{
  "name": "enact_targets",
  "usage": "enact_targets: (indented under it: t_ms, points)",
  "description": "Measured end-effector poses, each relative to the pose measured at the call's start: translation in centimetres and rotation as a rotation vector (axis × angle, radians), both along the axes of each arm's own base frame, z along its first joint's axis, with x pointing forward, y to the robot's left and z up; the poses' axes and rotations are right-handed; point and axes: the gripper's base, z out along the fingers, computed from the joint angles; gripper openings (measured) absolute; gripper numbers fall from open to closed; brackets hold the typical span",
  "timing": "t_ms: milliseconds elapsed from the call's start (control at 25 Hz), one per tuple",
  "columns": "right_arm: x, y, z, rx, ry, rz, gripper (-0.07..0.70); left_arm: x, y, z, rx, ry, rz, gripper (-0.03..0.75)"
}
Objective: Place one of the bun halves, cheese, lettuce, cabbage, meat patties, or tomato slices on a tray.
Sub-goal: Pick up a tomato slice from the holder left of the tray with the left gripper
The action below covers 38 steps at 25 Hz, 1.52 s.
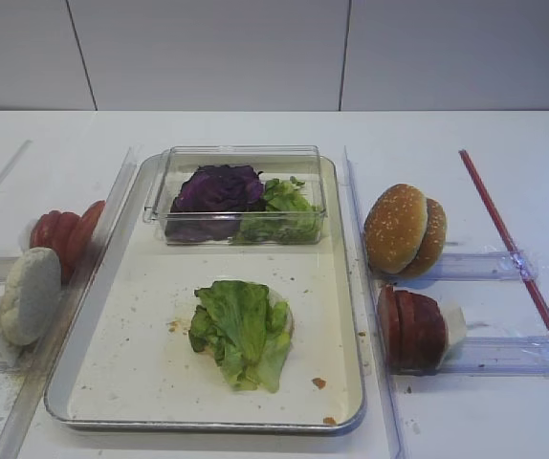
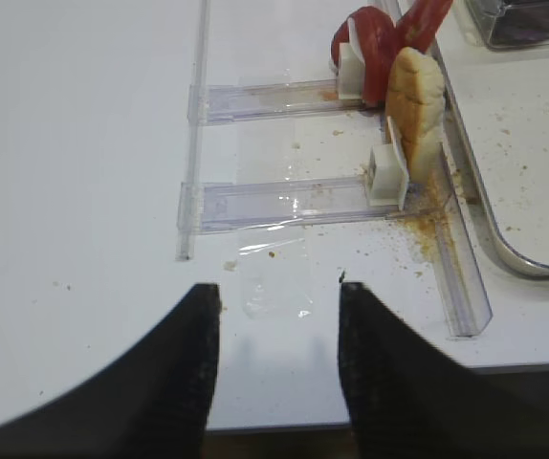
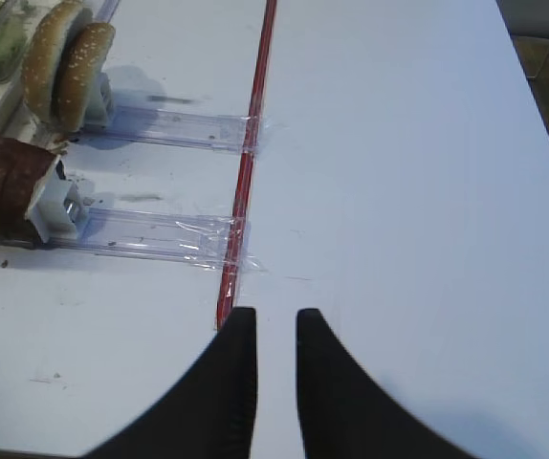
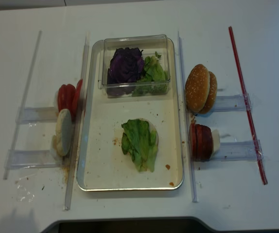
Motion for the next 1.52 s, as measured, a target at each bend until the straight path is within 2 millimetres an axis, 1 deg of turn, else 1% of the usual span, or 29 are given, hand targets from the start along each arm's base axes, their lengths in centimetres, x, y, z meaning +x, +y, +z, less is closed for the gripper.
enact_targets:
  t_ms: [1520]
  points:
    - [0.00,0.00,0.00,0.000,0.000,0.000,0.141,0.00,0.00,0.00,0.000,0.000,0.000,0.288]
